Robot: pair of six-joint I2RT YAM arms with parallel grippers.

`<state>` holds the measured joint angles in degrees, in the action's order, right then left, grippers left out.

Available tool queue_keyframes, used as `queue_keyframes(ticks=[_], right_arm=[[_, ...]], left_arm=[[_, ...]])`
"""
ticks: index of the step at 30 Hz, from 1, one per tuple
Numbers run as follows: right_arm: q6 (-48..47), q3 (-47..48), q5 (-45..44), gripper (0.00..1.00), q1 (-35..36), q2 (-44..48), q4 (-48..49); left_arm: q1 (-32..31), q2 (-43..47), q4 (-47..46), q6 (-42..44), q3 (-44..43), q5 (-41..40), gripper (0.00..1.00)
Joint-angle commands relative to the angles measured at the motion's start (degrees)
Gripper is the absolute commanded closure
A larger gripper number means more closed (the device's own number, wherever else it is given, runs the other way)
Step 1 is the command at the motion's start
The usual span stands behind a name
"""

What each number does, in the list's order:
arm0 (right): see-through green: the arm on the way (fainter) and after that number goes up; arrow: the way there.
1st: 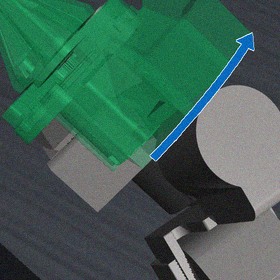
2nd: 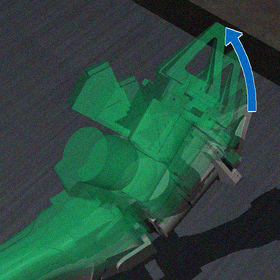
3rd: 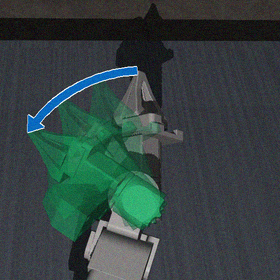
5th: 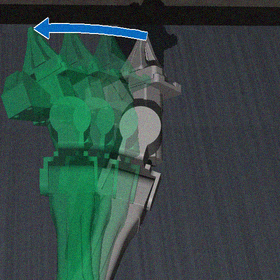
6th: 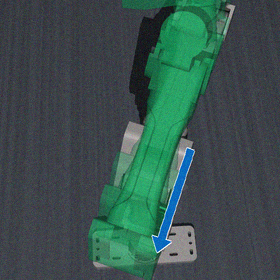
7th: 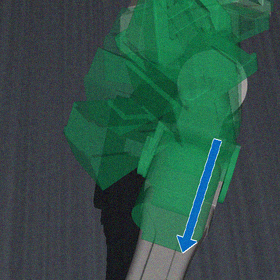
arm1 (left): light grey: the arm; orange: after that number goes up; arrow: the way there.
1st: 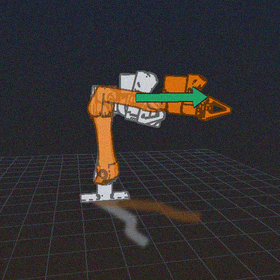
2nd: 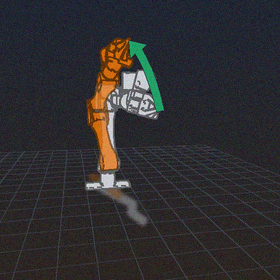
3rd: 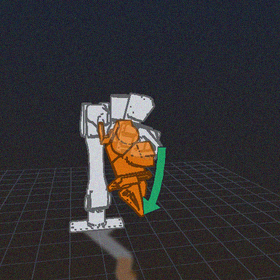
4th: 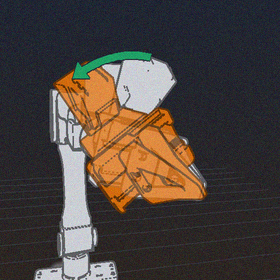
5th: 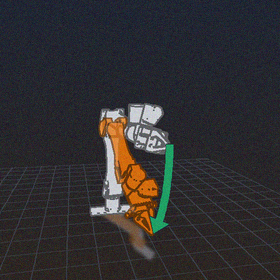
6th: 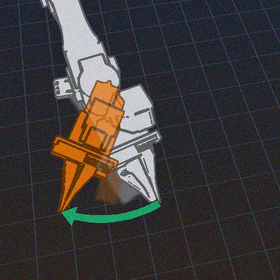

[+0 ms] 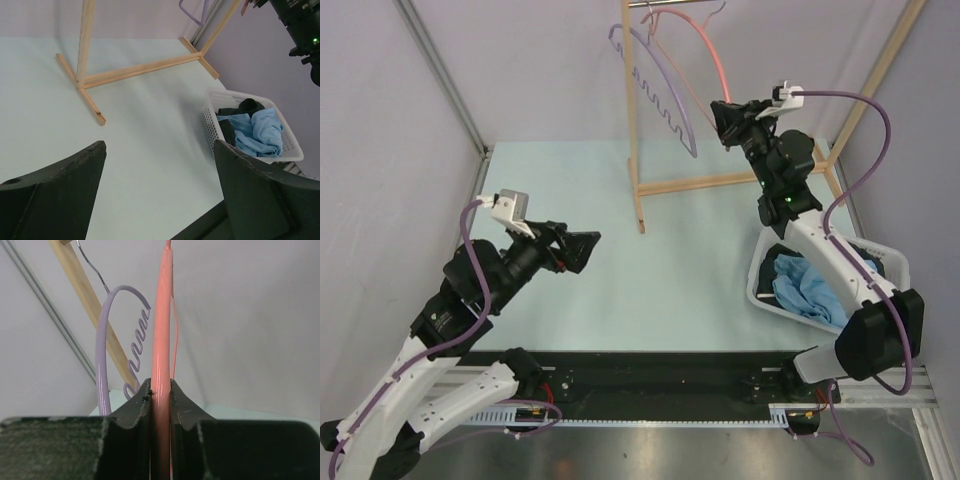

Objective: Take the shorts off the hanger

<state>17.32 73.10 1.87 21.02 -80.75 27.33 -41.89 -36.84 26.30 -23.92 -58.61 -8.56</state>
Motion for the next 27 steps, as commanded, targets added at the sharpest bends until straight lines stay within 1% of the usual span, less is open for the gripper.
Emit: queue_keyframes(ticks=[1, 5, 14, 21, 23, 24, 25, 27], right_arm=[[0.3, 4.9, 2.3, 1.00, 1.0, -1.6, 4.9], [-0.4, 6.3, 3.0, 1.00, 2.3, -3.5, 4.3], [-8.4, 11.4, 3.1, 1.00, 8.2, -8.2, 0.1], [-13.9, 15.1, -1.8, 1.00, 11.9, -10.8, -4.2], [-14.7, 15.1, -3.4, 0.95, 12.3, -10.8, -4.7], [-14.8, 15.1, -3.9, 0.91, 12.4, -10.7, -5.0], [-14.8, 15.1, -4.1, 0.82, 12.4, -10.7, -5.3], [-14.8, 14.9, -5.1, 0.72, 12.4, -10.4, -6.7]], left_arm=[[-0.2, 0.8, 0.0, 1.2, 0.2, 0.8, 0.07], [-0.2, 1.2, 0.2, 1.6, 0.3, 0.6, 0.07], [-0.2, 2.0, 1.3, 2.5, 0.5, -0.3, 0.06], [-0.2, 2.6, 2.1, 3.1, 0.6, -0.6, 0.06], [-0.2, 2.6, 2.2, 3.3, 0.6, -0.6, 0.06], [-0.2, 2.6, 2.2, 3.3, 0.7, -0.7, 0.06], [-0.2, 2.6, 2.3, 3.4, 0.7, -0.7, 0.06], [-0.2, 2.6, 2.0, 3.4, 1.0, -0.6, 0.06]])
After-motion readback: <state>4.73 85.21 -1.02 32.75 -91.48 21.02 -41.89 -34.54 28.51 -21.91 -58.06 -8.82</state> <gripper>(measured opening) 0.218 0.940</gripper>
